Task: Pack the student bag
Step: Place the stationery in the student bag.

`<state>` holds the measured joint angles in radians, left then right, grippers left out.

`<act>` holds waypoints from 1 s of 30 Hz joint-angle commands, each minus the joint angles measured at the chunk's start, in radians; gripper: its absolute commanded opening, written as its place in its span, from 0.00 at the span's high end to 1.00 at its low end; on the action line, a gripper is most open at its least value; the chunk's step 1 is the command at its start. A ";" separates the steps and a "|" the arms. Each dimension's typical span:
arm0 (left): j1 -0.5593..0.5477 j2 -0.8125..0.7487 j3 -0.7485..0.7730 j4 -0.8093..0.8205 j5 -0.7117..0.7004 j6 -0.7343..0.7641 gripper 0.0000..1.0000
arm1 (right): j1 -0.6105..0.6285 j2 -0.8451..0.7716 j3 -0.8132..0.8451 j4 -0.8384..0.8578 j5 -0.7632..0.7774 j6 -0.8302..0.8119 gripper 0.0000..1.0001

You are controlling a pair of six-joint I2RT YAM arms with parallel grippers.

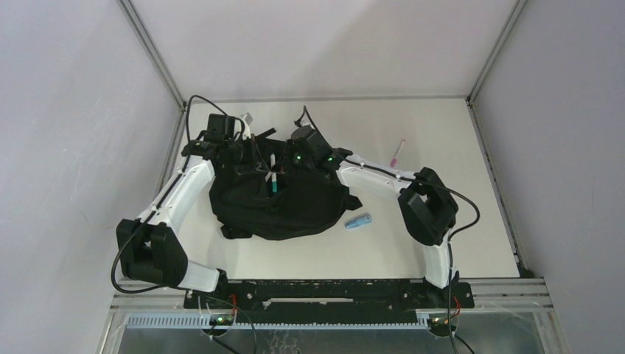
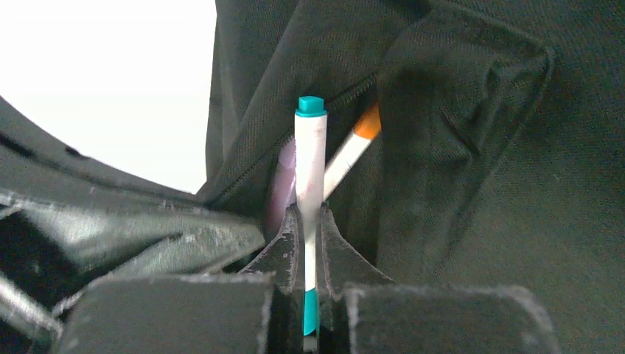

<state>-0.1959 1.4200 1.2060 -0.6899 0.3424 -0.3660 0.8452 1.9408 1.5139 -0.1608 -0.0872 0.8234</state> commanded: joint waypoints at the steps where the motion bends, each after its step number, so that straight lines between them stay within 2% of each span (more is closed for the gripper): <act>1: -0.006 -0.044 -0.004 0.032 0.042 -0.014 1.00 | 0.013 0.075 0.110 0.000 -0.035 0.097 1.00; 4: -0.005 -0.045 -0.004 0.045 0.064 -0.030 1.00 | 0.014 0.130 0.174 -0.021 -0.036 0.136 1.00; 5: -0.005 -0.044 -0.002 0.047 0.069 -0.034 1.00 | 0.014 0.141 0.190 -0.028 -0.039 0.141 0.95; 7: -0.005 -0.042 0.004 0.047 0.077 -0.039 1.00 | 0.017 0.143 0.200 -0.035 -0.041 0.136 0.74; 8: -0.006 -0.041 0.006 0.047 0.076 -0.040 1.00 | 0.019 0.135 0.194 -0.034 -0.035 0.128 0.66; 10: -0.006 -0.044 0.007 0.047 0.071 -0.041 1.00 | 0.021 0.109 0.172 -0.030 -0.019 0.113 0.57; 20: -0.005 -0.039 0.015 0.041 0.050 -0.033 1.00 | 0.021 -0.031 0.067 -0.018 0.010 0.039 0.54; 30: -0.005 -0.043 0.017 0.037 0.040 -0.021 1.00 | 0.011 -0.066 0.055 -0.050 0.029 -0.010 0.55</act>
<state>-0.1940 1.4189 1.2060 -0.6899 0.3443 -0.3843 0.8558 1.9518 1.5654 -0.2386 -0.0612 0.8528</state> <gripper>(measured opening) 0.015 0.449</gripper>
